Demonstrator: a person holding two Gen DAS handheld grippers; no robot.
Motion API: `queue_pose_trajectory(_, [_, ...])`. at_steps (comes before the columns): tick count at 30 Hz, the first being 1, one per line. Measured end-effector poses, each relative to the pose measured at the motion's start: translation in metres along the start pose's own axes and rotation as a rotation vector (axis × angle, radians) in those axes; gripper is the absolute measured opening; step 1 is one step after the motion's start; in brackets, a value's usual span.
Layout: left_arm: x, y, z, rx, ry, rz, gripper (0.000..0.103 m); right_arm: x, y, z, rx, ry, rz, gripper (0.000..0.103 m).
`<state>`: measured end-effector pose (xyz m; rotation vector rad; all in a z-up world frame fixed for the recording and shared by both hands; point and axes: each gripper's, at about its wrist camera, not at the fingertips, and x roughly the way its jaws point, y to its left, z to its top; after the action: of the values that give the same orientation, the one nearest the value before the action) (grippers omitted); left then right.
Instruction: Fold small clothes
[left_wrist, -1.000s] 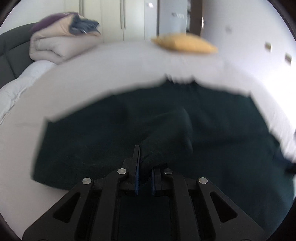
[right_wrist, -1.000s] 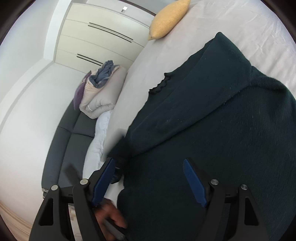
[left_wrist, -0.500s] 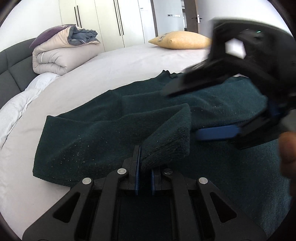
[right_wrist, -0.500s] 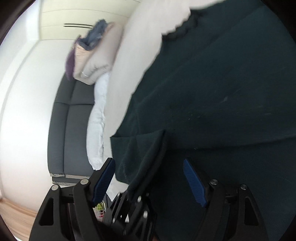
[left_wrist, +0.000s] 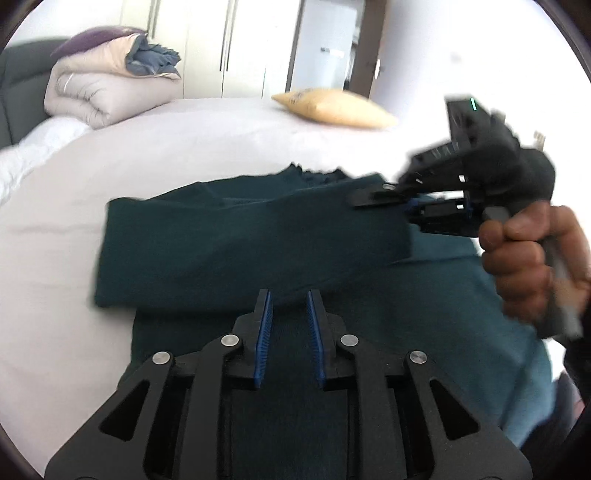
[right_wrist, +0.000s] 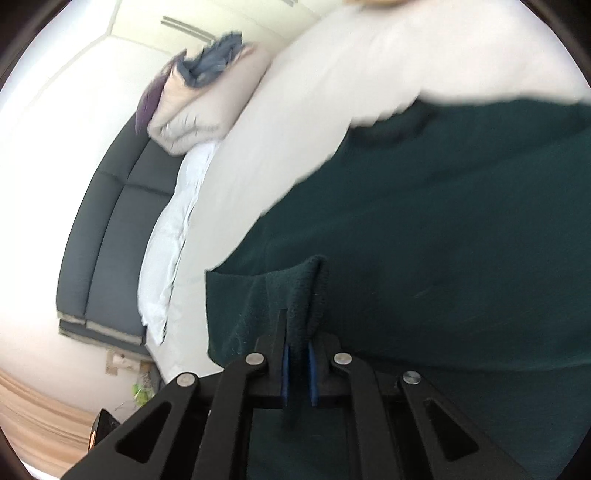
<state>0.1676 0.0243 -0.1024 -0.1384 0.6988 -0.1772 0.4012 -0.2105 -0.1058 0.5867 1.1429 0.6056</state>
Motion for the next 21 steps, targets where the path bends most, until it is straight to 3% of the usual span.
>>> queue_pose_trajectory(7, [-0.009, 0.089, 0.012, -0.296, -0.019, 0.051, 0.018, -0.058, -0.058, 0.028, 0.022, -0.089, -0.218, 0.009])
queue_pose_trajectory(11, [-0.005, 0.126, 0.028, -0.373, -0.028, 0.075, 0.018, -0.062, -0.080, 0.035, 0.053, -0.102, -0.257, 0.009])
queue_pose_trajectory(15, [0.000, 0.148, 0.052, -0.390, -0.040, 0.077, 0.018, -0.069, -0.101, 0.039, 0.056, -0.110, -0.296, 0.009])
queue_pose_trajectory(21, [0.030, 0.124, 0.098, -0.300, -0.018, 0.044, 0.018, -0.066, -0.102, 0.045, 0.050, -0.109, -0.338, 0.009])
